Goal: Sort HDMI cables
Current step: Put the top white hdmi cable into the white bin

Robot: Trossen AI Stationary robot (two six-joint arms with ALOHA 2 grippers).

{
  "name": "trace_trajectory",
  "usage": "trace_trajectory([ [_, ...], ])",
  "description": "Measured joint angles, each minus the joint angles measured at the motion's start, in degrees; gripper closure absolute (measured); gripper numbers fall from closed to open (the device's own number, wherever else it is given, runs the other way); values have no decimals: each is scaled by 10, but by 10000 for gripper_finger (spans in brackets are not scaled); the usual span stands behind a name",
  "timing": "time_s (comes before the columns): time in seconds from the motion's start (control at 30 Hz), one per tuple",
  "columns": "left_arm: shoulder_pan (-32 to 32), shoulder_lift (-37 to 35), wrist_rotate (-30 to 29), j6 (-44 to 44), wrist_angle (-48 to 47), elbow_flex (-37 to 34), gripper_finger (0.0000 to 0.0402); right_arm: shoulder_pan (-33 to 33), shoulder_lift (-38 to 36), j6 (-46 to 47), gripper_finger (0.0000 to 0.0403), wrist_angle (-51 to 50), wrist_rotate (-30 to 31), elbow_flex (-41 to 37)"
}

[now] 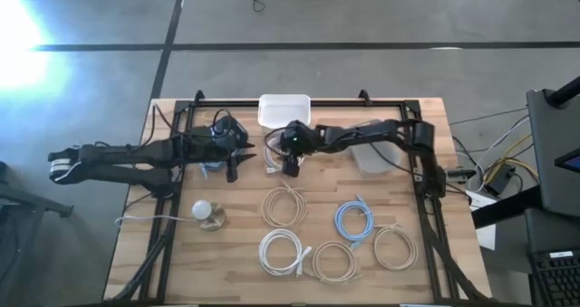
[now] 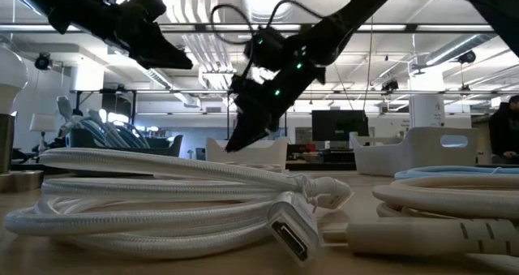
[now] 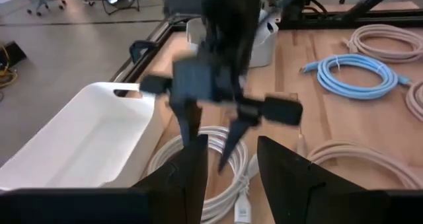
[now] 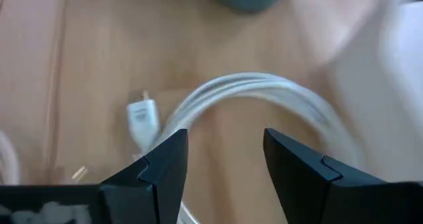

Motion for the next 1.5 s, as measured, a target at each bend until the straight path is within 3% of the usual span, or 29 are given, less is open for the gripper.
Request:
trace_trajectory([
  [0.3,0,0,0,-13,-1,0,266,7,59,1,208,-75,21,83],
  [0.77,0,0,0,-26,-1,-5,266,27,-9,34,209,-136,23,87],
  [1.27,0,0,0,-47,4,-9,266,41,43,31,210,-137,42,57],
  [1.37,0,0,0,-49,4,-9,266,40,47,22,226,-142,42,57],
  [1.5,0,0,0,-48,6,-9,266,40,50,18,280,-152,41,57],
])
